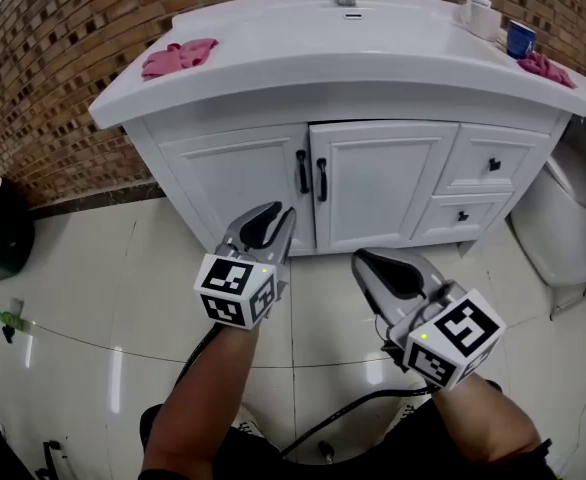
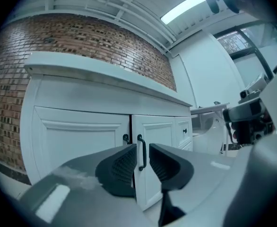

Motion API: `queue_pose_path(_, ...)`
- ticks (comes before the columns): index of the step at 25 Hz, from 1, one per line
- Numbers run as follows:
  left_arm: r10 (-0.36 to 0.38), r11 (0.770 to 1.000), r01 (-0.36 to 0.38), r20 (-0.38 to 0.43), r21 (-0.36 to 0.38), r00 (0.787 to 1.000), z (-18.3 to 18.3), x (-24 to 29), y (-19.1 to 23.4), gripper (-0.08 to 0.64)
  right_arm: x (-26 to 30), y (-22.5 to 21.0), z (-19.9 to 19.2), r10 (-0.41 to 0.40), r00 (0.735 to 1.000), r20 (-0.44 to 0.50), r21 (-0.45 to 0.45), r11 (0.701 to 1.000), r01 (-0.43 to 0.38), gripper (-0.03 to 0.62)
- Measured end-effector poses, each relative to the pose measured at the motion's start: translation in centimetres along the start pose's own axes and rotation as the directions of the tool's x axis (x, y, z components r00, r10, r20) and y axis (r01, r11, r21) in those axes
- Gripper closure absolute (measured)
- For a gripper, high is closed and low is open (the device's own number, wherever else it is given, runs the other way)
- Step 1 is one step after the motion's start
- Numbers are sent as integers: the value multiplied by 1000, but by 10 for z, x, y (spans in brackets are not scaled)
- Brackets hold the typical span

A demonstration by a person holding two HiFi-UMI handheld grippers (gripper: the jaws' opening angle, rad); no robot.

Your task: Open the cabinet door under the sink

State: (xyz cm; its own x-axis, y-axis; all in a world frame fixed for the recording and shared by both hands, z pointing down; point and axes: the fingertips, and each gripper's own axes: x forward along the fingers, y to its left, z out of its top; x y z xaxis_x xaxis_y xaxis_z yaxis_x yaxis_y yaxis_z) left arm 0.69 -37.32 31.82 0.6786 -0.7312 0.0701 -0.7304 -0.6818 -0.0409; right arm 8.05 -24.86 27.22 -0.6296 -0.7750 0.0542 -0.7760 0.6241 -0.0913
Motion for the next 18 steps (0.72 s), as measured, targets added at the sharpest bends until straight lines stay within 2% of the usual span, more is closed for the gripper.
queue_pose_path(4,3,999,-4,-31,-33,1000,-14,34,12,457,2,-17,-7,-34,999,-7,1,999,34,584)
queue_pose_path(9,14,1000,-16,-63,-27,998,-21,74,27,436,-2,-36,-20,-70,997,-32,41,997,72,584)
queue_pose_path(18,22,999,-26,-80,-47,997,-32,104,38,430,-13,-48,-28,-85,995,-45,70,994,88,585)
